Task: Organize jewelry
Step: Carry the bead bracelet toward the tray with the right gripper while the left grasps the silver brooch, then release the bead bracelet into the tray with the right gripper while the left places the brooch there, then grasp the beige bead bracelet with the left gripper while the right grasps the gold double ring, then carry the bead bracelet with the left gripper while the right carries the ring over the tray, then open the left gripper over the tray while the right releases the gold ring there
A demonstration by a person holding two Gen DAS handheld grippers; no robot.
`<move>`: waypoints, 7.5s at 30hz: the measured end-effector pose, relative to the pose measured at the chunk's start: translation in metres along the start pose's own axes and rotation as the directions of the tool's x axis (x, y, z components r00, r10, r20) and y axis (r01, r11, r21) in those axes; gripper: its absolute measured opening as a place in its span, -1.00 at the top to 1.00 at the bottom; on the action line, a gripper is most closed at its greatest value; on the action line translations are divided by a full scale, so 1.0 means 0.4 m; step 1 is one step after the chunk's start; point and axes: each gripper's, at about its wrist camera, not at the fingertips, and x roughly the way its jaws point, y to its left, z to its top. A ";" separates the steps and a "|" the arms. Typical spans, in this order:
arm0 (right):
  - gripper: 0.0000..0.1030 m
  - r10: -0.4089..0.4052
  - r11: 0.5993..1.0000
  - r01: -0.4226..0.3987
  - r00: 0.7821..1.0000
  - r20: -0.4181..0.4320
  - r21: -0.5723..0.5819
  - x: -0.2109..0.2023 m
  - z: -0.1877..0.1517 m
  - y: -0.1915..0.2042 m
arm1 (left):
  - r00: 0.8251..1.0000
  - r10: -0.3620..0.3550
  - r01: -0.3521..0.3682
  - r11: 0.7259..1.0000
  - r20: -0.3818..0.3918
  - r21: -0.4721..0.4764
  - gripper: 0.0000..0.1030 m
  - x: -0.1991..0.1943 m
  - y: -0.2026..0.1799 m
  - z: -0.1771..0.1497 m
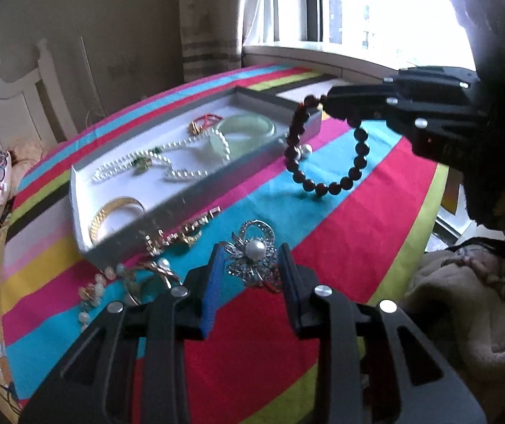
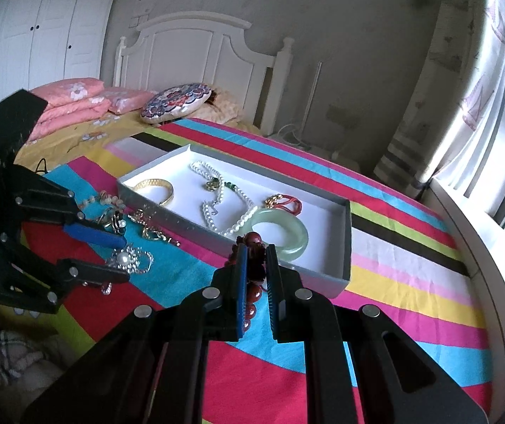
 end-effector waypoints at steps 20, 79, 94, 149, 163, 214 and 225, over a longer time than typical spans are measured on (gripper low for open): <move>0.76 -0.031 0.999 0.034 0.997 0.065 -0.039 0.034 0.107 -0.032 | 0.996 0.065 -0.064 0.998 0.059 -0.009 0.40 -0.020 0.064 0.129; -0.34 0.139 0.967 -0.130 0.990 -0.027 0.217 0.152 0.131 -0.144 | 0.895 0.439 -0.380 0.847 0.083 -0.372 -0.95 -0.085 0.260 0.091; -0.34 0.408 0.913 -0.404 0.897 -0.168 0.059 0.144 0.048 0.149 | 0.873 0.486 -0.404 0.771 0.044 -0.493 -0.95 -0.190 0.297 -0.182; 0.26 0.424 0.905 -0.414 0.891 -0.164 0.093 0.132 0.028 0.114 | 0.957 0.290 -0.285 0.916 -0.026 -0.283 0.82 -0.065 0.205 -0.112; 0.26 0.405 0.913 -0.395 0.907 -0.115 0.102 0.092 0.041 0.084 | 0.946 0.318 -0.295 0.925 0.064 -0.241 0.82 -0.152 0.157 -0.051; 0.26 0.232 0.957 -0.209 0.968 -0.098 0.201 0.301 0.174 -0.122 | 0.968 0.231 -0.218 0.967 0.095 -0.134 0.82 0.021 0.175 0.296; 0.26 0.200 0.959 -0.148 0.958 -0.206 0.242 0.456 0.192 -0.122 | 0.976 0.217 -0.207 0.945 0.015 -0.255 0.81 0.130 0.263 0.263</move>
